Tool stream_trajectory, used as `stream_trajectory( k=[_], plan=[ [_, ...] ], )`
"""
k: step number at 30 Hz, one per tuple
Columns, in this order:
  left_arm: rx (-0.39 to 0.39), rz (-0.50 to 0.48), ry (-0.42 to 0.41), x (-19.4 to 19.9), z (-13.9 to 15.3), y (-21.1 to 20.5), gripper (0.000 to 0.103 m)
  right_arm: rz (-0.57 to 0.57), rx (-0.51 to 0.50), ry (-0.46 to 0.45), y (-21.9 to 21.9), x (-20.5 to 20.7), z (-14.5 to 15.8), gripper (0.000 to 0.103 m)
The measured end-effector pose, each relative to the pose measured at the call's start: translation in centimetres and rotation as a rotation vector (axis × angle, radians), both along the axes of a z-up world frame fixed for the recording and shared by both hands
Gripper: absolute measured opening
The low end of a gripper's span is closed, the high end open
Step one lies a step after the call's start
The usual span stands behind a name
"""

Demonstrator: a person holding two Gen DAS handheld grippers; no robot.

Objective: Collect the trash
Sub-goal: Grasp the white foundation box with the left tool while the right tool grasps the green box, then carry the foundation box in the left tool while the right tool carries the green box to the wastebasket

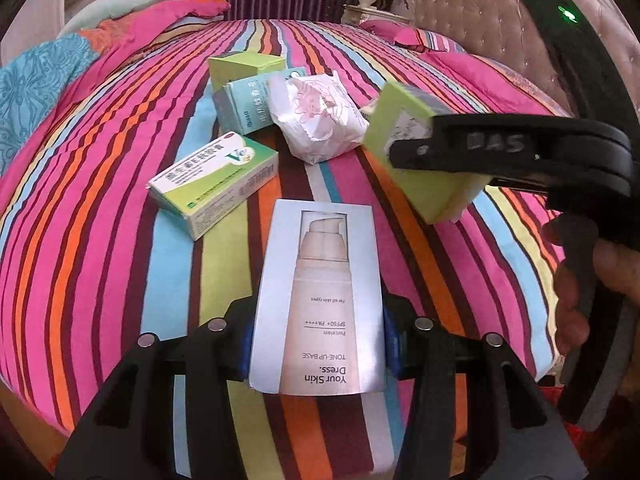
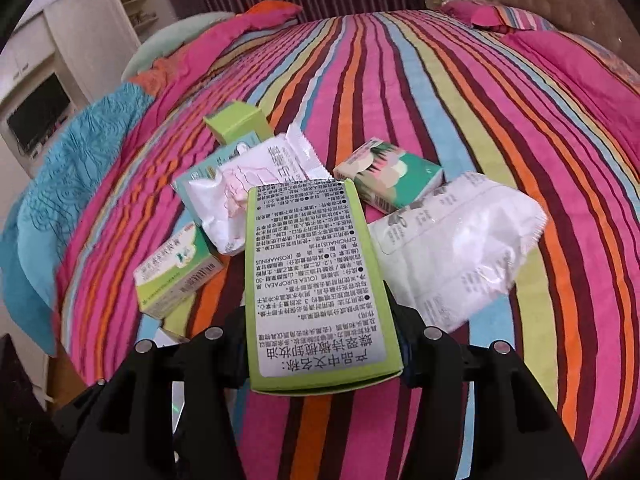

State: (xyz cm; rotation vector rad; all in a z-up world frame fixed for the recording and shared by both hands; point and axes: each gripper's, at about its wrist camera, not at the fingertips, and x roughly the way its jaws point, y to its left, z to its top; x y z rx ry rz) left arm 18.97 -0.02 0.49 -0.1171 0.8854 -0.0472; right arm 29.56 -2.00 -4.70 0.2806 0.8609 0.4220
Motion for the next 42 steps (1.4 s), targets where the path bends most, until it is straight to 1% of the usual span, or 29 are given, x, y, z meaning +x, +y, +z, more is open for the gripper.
stream_trajectory(
  k=[5,10,15,26,31,38,42],
  plan=[
    [-0.003,0.003,0.002,-1.0,0.6,0.7,0.047,-0.027,0.046,0.001,-1.2,-1.2,1.3,0.050],
    [-0.009,0.015,-0.004,-2.5,1.2,1.6,0.047,-0.055,0.047,-0.002,-2.3,-2.9,2.1,0.050],
    [-0.021,0.024,-0.009,-4.2,1.8,2.5,0.047,-0.079,0.071,-0.012,-3.3,-5.5,2.4,0.050],
    [-0.014,0.013,-0.002,-8.7,1.8,4.5,0.047,-0.125,0.098,-0.037,-5.2,-10.5,2.7,0.050],
    [0.005,0.000,0.003,-11.1,1.6,5.3,0.047,-0.140,0.075,-0.021,-5.7,-12.5,1.8,0.050],
    [0.010,-0.032,0.046,-14.2,0.3,5.7,0.047,-0.162,0.124,0.039,-6.5,-15.7,-0.3,0.050],
    [-0.003,-0.059,0.076,-16.1,-0.5,5.2,0.047,-0.157,0.153,0.101,-6.1,-17.2,-2.0,0.050]
  ],
)
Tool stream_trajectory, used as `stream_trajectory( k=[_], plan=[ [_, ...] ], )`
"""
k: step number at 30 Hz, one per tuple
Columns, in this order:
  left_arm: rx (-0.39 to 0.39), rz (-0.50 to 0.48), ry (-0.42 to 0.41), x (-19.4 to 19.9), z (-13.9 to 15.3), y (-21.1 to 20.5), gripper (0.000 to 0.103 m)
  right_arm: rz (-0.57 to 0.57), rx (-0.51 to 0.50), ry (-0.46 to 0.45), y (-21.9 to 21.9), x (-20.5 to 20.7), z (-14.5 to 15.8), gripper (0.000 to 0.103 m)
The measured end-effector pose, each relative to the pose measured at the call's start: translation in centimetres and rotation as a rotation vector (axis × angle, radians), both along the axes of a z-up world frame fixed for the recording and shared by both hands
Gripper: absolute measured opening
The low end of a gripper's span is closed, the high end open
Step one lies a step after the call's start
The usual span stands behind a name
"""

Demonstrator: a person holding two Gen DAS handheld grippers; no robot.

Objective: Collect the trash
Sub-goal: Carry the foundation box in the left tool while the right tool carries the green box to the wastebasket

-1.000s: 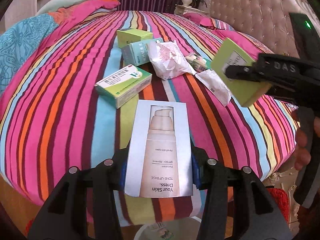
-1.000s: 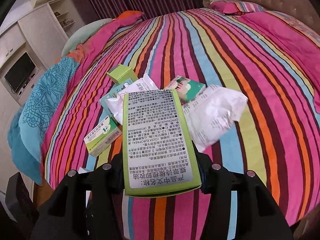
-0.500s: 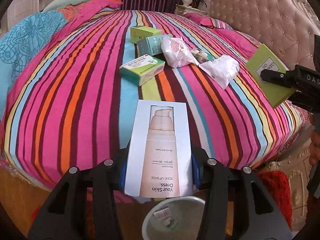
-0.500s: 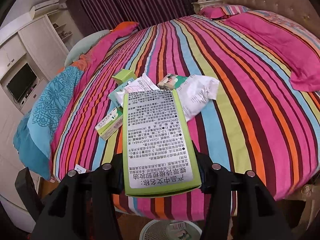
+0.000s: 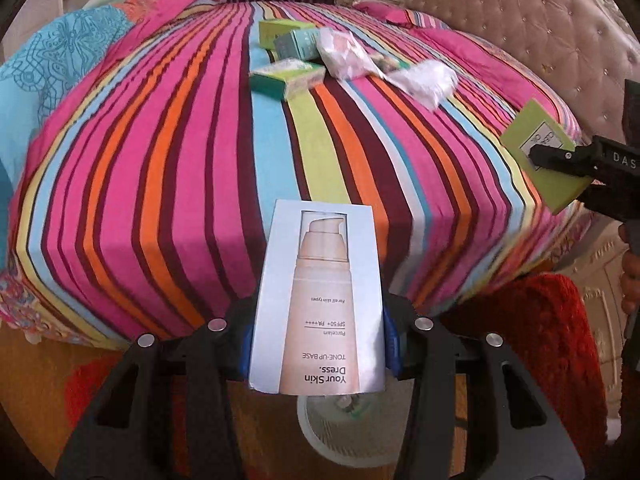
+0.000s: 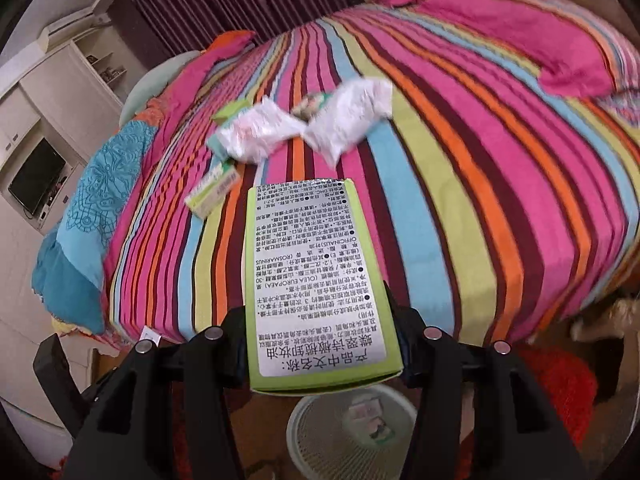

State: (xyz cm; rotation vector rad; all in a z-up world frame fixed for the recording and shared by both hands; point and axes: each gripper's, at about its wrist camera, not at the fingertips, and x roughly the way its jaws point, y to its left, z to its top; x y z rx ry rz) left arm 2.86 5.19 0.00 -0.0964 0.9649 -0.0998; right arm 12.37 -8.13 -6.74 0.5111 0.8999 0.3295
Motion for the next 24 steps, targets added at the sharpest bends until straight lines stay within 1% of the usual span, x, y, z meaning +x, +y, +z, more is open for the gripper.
stream_trajectory(
  k=[6,8,12,16,24],
  plan=[
    [-0.023,-0.030,0.047,-1.9,-1.2,-1.0,0.047,0.021,0.012,0.072,1.2,-2.0,-2.1,0.050],
    [-0.025,-0.041,0.069,-2.3,-1.8,-1.4,0.047,0.031,-0.006,0.090,1.9,-2.7,-2.8,0.050],
    [-0.041,-0.046,0.118,-2.4,-3.0,-1.8,0.047,0.035,-0.013,0.148,2.7,-3.8,-4.4,0.050],
    [-0.039,-0.041,0.151,-2.2,-3.7,-1.9,0.047,0.055,-0.013,0.213,3.6,-4.7,-6.2,0.050],
    [-0.032,-0.054,0.249,-2.2,-5.9,-2.5,0.047,0.102,-0.029,0.332,5.2,-5.6,-9.0,0.050]
  ],
)
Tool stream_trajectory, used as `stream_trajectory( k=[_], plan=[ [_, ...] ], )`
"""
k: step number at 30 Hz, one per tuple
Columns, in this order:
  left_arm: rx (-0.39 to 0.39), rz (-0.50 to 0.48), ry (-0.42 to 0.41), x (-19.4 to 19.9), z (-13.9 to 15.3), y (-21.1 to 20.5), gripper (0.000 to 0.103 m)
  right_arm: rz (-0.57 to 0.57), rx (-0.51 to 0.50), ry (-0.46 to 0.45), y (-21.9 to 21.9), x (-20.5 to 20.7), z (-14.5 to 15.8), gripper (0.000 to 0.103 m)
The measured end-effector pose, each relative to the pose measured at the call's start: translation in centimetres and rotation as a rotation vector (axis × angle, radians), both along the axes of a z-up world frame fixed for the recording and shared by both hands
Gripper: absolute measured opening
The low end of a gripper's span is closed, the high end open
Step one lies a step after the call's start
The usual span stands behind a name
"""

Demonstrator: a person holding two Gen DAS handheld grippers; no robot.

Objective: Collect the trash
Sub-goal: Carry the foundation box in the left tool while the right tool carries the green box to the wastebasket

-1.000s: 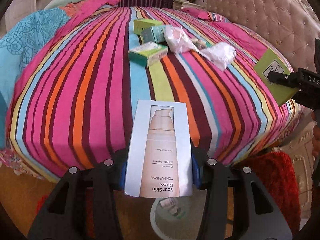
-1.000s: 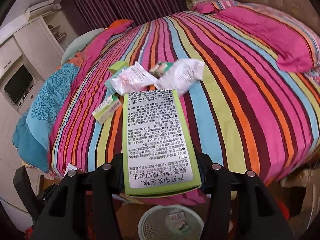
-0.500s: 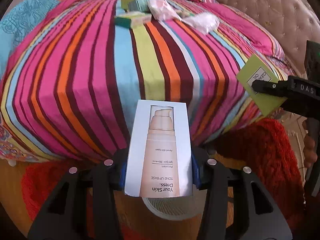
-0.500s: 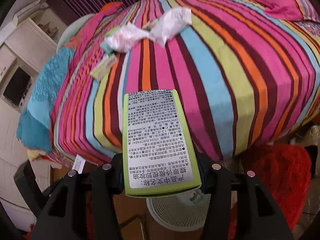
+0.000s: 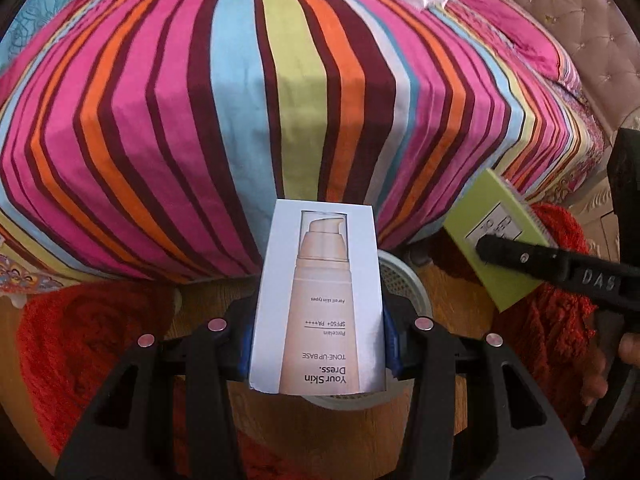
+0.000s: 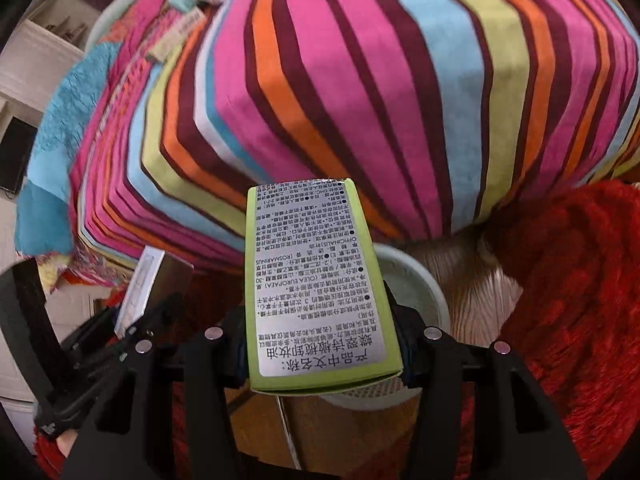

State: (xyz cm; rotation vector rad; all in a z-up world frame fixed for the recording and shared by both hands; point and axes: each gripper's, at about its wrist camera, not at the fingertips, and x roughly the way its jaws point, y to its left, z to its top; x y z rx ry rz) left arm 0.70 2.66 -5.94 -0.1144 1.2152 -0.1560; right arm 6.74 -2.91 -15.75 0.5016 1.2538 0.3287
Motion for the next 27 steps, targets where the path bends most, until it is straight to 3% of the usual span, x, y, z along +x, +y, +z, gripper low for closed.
stream_trajectory(
  k=[22,27],
  plan=[
    [-0.024,-0.040,0.282,1.4,-6.7,-2.1,0.047,0.013,0.018,0.288,2.0,0.8,-7.1,0.050],
    [-0.001,-0.072,0.354,1.5,-8.4,-2.9,0.047,-0.007,0.008,0.353,2.2,0.9,-8.7,0.050]
  ],
)
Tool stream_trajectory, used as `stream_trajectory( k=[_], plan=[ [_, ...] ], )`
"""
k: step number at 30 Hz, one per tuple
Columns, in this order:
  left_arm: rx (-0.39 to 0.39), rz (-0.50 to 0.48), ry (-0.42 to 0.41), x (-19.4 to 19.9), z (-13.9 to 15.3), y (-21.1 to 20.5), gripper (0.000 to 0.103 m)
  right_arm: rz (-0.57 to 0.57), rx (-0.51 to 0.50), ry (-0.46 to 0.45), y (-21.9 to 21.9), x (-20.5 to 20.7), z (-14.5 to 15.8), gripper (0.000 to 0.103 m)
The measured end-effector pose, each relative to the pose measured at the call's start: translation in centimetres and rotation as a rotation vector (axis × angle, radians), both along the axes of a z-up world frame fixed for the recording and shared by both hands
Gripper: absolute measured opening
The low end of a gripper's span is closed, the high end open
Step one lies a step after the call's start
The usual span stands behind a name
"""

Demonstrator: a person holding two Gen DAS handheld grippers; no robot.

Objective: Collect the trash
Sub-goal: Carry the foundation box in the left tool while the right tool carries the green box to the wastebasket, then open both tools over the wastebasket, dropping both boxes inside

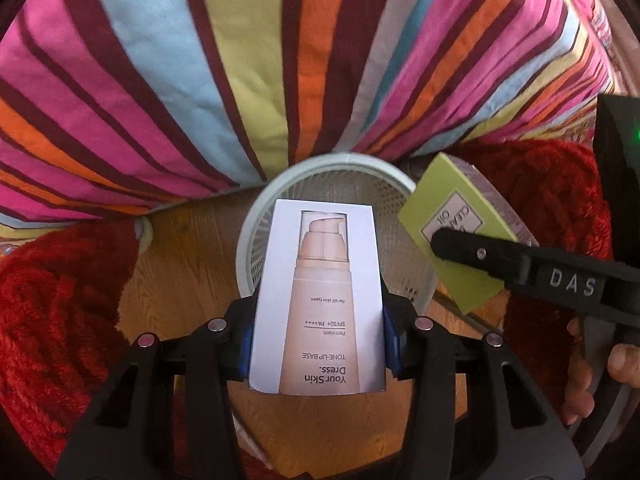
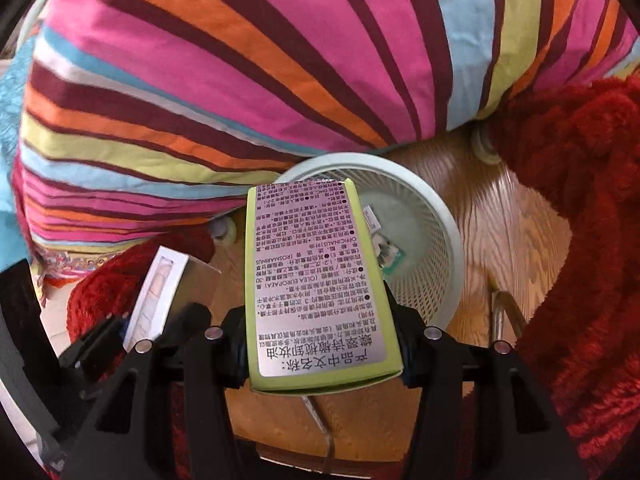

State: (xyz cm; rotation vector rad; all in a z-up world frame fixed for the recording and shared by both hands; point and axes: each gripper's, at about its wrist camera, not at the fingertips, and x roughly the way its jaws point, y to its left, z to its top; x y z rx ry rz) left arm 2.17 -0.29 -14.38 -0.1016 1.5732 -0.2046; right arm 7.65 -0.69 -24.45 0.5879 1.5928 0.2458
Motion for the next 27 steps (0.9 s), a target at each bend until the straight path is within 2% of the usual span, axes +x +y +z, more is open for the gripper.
stream_trajectory(
  k=[10,17,23,26,27],
  plan=[
    [0.024,-0.023,0.131,0.4,-3.6,-1.0,0.047,-0.020,-0.022,0.116,0.7,0.6,-3.1,0.050],
    [0.014,0.030,0.229,0.8,-6.3,-0.6,0.047,-0.061,-0.027,0.203,0.7,0.9,-5.8,0.050],
    [0.021,0.062,0.266,1.0,-7.5,-0.4,0.047,-0.053,-0.030,0.238,1.1,1.0,-7.1,0.050],
    [0.030,0.058,0.289,0.9,-8.2,-0.9,0.049,-0.045,-0.038,0.251,1.1,1.1,-7.2,0.051],
    [0.030,0.057,0.296,0.8,-8.5,-0.8,0.056,-0.039,-0.042,0.255,1.4,1.2,-7.2,0.051]
  ],
)
